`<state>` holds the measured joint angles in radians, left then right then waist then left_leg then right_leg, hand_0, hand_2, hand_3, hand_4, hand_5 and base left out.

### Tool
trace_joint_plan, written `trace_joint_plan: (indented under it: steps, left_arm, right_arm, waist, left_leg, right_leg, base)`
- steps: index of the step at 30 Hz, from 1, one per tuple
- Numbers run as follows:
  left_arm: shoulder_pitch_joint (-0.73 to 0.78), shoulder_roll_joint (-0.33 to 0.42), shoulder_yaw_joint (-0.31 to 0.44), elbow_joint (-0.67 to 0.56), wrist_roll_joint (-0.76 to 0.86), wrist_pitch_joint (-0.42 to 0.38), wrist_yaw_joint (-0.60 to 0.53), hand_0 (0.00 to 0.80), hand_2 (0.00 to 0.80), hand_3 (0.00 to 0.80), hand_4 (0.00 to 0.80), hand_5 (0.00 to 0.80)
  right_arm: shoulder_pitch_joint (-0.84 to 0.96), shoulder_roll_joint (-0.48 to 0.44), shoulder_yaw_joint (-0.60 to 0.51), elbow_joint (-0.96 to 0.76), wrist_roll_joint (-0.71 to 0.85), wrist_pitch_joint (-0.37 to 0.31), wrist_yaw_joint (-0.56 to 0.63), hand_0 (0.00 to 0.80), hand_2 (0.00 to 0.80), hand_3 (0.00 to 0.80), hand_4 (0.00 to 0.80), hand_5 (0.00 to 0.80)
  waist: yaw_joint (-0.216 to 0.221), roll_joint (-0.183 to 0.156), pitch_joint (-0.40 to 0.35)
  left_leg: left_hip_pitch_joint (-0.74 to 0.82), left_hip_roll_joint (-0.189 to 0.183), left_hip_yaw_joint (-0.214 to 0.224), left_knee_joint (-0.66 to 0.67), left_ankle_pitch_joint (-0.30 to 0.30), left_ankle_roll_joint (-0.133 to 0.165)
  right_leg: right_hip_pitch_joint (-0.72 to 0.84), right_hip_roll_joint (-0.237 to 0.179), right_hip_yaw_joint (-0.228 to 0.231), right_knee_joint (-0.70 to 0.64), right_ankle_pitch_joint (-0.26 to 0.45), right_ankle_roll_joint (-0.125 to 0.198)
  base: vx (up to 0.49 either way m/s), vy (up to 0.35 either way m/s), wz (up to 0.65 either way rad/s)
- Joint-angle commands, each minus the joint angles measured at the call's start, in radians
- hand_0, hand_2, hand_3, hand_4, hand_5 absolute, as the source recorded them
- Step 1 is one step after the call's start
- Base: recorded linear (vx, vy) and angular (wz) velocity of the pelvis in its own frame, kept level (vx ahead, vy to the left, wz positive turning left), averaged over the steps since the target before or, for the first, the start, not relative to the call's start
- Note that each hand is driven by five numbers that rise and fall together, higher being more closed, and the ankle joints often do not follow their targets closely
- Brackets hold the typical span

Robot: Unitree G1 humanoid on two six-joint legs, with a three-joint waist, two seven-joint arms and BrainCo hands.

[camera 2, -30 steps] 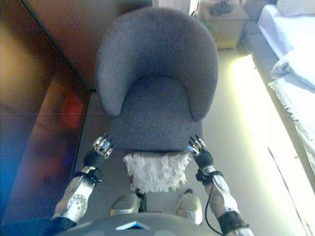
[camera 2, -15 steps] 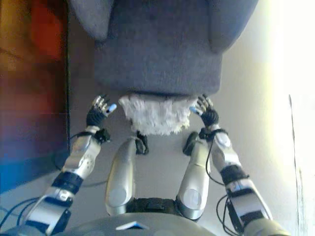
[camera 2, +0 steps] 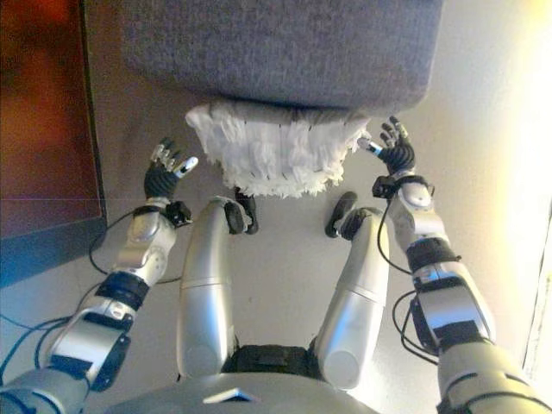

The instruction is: Pick up the cushion and take it to the sofa

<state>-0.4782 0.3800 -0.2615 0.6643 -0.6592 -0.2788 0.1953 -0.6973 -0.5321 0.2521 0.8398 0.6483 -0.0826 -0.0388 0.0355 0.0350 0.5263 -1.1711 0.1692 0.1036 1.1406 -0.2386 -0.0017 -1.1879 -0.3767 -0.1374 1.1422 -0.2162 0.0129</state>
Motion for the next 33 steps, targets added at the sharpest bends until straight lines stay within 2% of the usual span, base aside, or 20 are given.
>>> trace_joint_plan:
  steps: [1, 7, 16, 23, 33]
  left_arm:
    - [-0.028, 0.001, 0.02, 0.027, -0.066, -0.032, -0.013, 0.0, 0.0, 0.0, 0.0, 0.0]
    - [-0.084, 0.026, 0.013, 0.049, -0.076, -0.002, -0.044, 0.0, 0.0, 0.0, 0.0, 0.0]
    - [-0.222, 0.095, -0.036, 0.074, -0.122, 0.098, -0.147, 0.0, 0.0, 0.0, 0.0, 0.0]
    - [-0.348, 0.132, -0.073, 0.169, -0.118, 0.147, -0.102, 0.0, 0.0, 0.0, 0.0, 0.0]
    - [-0.509, 0.147, -0.102, 0.315, -0.115, 0.216, 0.032, 0.0, 0.0, 0.0, 0.0, 0.0]
  right_arm:
    - [-0.061, -0.052, 0.019, 0.031, -0.011, 0.024, 0.024, 0.0, 0.0, 0.0, 0.0, 0.0]
    - [-0.106, -0.06, 0.043, 0.084, -0.009, 0.072, 0.045, 0.0, 0.0, 0.0, 0.0, 0.0]
    - [-0.184, -0.072, 0.146, 0.085, -0.081, 0.115, 0.227, 0.0, 0.0, 0.0, 0.0, 0.0]
    - [-0.301, -0.06, 0.211, 0.148, -0.07, 0.108, 0.248, 0.0, 0.0, 0.0, 0.0, 0.0]
    - [-0.436, -0.021, 0.278, 0.144, -0.044, 0.108, 0.214, 0.0, 0.0, 0.0, 0.0, 0.0]
  waist:
    - [-0.024, 0.063, -0.006]
    - [-0.032, 0.065, -0.006]
    - [-0.05, 0.06, -0.006]
    - [-0.053, 0.058, -0.006]
    - [-0.058, 0.049, -0.006]
  left_leg:
    - [0.005, 0.013, -0.012, 0.086, -0.14, -0.02]
    - [-0.078, 0.03, -0.014, 0.158, -0.148, -0.016]
    - [-0.154, 0.048, -0.012, 0.213, -0.146, -0.02]
    - [-0.208, 0.055, -0.016, 0.244, -0.143, -0.025]
    - [-0.277, 0.053, -0.023, 0.267, -0.144, -0.025]
  right_leg:
    - [-0.009, 0.004, 0.127, 0.022, -0.016, 0.096]
    - [-0.083, 0.016, 0.147, 0.079, -0.036, 0.08]
    - [-0.154, 0.025, 0.172, 0.124, -0.042, 0.073]
    - [-0.211, 0.022, 0.178, 0.155, -0.043, 0.07]
    - [-0.276, 0.021, 0.183, 0.157, -0.034, 0.062]
  base:
    - [-0.003, 0.014, -0.05]
    - [0.013, 0.029, -0.06]
    - [0.003, 0.031, -0.02]
    - [0.0, 0.0, 0.0]
    - [-0.004, -0.002, 0.0]
